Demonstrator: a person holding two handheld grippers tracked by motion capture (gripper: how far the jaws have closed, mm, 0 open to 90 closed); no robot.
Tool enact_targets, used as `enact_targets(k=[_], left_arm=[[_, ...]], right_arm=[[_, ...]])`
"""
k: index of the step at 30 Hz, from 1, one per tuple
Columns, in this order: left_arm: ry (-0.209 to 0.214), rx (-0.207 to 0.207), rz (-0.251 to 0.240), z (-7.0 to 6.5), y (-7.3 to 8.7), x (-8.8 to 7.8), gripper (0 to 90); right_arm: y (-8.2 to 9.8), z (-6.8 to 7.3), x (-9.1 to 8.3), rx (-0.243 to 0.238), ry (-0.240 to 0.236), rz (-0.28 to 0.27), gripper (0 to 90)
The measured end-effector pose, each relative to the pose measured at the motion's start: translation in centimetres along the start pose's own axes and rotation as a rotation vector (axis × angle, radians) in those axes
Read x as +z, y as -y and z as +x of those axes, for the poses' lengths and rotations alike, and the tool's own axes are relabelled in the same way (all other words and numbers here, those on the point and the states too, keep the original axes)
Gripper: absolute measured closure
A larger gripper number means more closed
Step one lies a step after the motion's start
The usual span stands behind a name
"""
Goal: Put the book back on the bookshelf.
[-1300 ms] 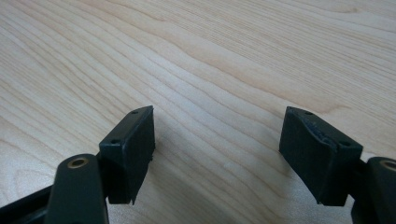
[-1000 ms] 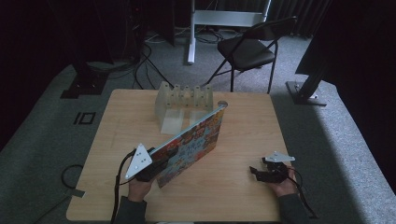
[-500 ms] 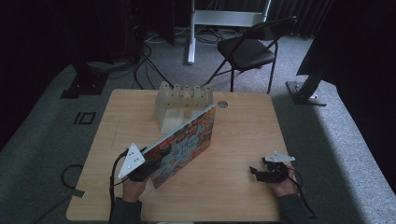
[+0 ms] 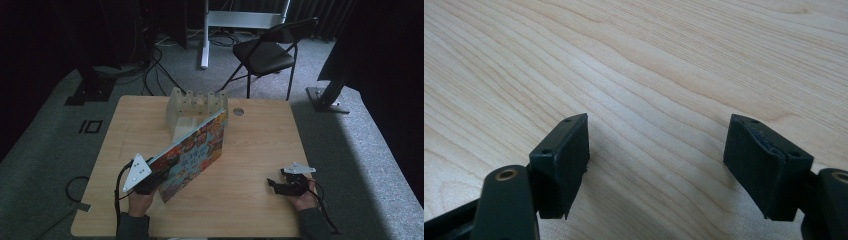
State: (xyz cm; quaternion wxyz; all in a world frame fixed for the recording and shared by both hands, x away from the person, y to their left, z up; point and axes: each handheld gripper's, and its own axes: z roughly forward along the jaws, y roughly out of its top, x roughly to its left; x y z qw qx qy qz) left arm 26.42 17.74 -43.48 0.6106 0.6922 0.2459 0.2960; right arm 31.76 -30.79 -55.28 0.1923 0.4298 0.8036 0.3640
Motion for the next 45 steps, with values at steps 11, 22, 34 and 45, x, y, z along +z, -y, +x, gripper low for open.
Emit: enact_targets(k=[11,22,34,45], left_arm=[[-0.040,-0.014,-0.009,0.3,0.2,-0.6,78.7],[-0.075,-0.023,-0.011,0.6,0.3,-1.1,78.7],[-0.106,-0.029,-0.015,0.8,0.4,-1.6,78.8],[-0.132,-0.034,-0.016,1.0,0.5,-2.1,78.8]], right_arm=[[0.0,0.0,0.0,0.000,0.000,0.000,26.1],[0.0,0.0,0.0,0.001,-0.001,0.000,26.1],[0.0,0.0,0.0,0.001,-0.001,0.000,26.0],[0.0,0.0,0.0,0.001,-0.002,0.000,26.1]])
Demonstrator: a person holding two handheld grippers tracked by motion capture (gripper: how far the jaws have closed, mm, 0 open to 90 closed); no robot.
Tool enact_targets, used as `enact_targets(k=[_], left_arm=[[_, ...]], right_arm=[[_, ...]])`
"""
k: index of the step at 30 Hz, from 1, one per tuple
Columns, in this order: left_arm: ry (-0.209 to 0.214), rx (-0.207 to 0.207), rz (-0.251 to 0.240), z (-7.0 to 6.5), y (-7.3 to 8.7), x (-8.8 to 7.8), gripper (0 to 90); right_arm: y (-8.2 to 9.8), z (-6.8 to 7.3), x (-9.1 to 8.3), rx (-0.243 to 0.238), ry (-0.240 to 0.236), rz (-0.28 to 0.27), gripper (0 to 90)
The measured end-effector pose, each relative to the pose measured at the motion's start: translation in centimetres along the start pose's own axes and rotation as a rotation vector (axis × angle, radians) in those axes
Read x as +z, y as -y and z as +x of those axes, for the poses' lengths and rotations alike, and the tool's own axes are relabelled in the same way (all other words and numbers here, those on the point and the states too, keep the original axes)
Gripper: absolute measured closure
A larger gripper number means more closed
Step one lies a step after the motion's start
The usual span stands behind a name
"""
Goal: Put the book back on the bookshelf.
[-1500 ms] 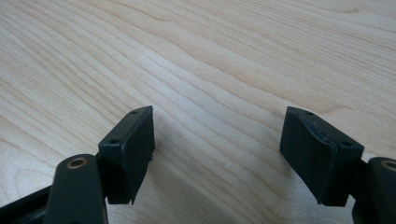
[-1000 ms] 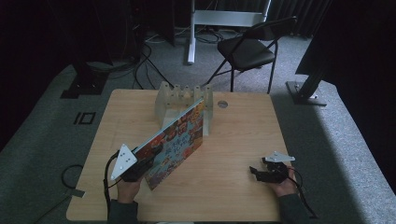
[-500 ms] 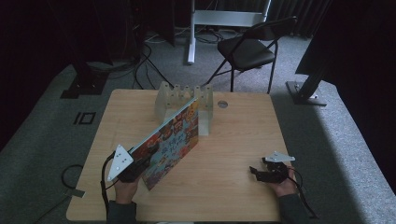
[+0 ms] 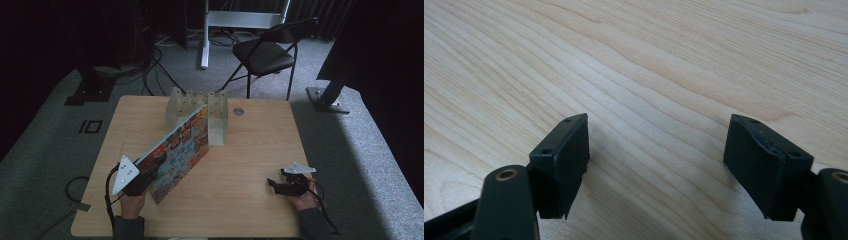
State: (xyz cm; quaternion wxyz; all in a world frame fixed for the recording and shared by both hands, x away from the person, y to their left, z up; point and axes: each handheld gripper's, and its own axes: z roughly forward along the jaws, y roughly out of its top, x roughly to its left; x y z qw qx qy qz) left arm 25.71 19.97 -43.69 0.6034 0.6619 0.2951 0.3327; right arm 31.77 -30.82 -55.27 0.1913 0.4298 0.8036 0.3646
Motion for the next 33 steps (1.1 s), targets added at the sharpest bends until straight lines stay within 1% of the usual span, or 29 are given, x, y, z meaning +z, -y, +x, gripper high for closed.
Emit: enact_targets(k=[10,19,33], left_arm=[[-0.025,-0.013,-0.005,0.32,0.13,-0.37,78.7],[-0.052,-0.044,-0.020,0.65,0.38,-0.64,78.6],[-0.073,-0.048,-0.031,0.80,0.37,-0.89,78.7]], right_arm=[[0.00,0.00,0.00,0.000,0.000,0.000,26.0],[0.00,0.00,0.00,0.000,0.000,0.000,26.1],[0.00,-0.01,0.00,0.000,0.000,0.000,26.1]])
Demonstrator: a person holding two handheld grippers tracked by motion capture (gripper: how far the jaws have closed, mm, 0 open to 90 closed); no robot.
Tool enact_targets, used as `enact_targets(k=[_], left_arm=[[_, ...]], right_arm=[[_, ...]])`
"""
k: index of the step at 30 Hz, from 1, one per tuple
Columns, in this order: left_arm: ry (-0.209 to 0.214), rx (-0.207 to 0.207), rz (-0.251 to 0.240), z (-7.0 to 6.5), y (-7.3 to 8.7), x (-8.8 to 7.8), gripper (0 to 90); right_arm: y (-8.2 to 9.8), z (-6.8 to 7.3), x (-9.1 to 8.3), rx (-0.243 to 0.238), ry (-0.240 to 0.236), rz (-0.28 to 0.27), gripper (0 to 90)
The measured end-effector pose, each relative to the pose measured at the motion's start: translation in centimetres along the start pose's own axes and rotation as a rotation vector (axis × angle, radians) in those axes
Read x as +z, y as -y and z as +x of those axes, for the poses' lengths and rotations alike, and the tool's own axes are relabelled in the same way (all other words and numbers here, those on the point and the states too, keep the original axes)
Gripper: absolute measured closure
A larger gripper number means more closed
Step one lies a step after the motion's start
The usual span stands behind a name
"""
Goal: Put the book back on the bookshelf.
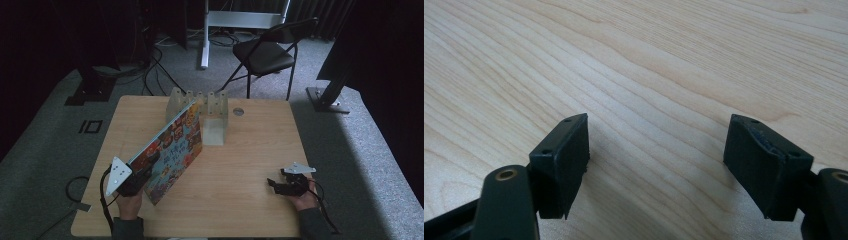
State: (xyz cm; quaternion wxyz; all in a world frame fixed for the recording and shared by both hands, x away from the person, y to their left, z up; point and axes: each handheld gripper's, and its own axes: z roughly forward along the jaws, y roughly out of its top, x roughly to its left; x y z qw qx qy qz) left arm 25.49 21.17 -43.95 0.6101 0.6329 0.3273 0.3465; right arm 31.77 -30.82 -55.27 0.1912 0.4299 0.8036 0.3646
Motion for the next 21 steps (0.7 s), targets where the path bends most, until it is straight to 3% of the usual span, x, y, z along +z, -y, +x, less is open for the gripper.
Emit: enact_targets(k=[21], left_arm=[[-0.024,0.013,0.009,0.75,-0.82,-0.60,78.8]], right_arm=[[0.00,0.01,0.00,0.000,0.000,0.000,26.1]])
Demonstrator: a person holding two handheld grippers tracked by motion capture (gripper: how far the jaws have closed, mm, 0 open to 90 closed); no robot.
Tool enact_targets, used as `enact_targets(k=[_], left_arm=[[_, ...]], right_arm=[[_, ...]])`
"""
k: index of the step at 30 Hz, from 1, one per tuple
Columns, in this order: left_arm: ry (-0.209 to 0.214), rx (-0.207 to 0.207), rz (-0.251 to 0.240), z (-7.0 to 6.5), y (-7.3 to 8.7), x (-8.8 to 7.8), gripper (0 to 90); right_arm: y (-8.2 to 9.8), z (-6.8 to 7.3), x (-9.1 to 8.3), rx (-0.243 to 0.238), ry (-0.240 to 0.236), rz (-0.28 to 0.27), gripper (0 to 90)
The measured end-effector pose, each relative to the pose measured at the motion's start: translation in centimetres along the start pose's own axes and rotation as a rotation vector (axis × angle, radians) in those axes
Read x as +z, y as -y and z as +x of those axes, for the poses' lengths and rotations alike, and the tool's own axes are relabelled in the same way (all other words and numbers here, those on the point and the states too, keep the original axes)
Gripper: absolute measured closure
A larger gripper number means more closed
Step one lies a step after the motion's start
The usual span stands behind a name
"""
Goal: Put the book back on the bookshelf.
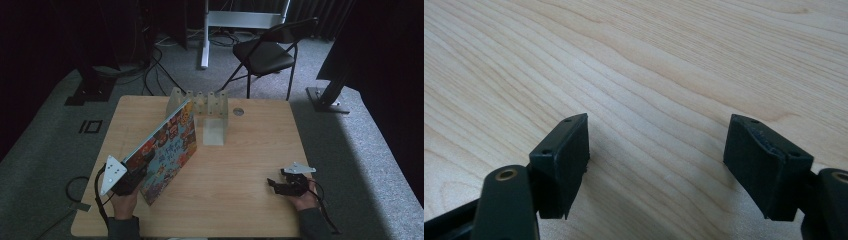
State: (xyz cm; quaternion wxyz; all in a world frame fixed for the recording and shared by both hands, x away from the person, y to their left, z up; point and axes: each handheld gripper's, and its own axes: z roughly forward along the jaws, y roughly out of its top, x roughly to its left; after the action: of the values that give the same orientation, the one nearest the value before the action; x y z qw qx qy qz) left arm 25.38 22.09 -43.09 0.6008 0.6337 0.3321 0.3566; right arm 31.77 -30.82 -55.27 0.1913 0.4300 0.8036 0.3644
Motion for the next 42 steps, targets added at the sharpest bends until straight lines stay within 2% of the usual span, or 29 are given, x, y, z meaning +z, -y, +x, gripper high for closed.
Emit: enact_targets(k=[9,14,33,42], left_arm=[[-0.013,0.024,0.007,0.2,-0.7,0.0,79.0],[-0.019,0.003,0.004,0.4,-0.8,0.0,79.0],[-0.056,0.039,0.009,0.4,-1.7,0.5,79.1],[-0.077,0.036,-0.006,0.7,-2.0,0.8,79.0]], right_arm=[[0.0,0.0,0.0,0.000,0.000,0.000,26.0],[0.0,0.0,0.0,0.000,0.000,0.000,26.0],[0.0,0.0,0.0,0.000,-0.001,-0.001,26.1],[0.0,0.0,0.0,0.001,-0.001,-0.001,26.1]])
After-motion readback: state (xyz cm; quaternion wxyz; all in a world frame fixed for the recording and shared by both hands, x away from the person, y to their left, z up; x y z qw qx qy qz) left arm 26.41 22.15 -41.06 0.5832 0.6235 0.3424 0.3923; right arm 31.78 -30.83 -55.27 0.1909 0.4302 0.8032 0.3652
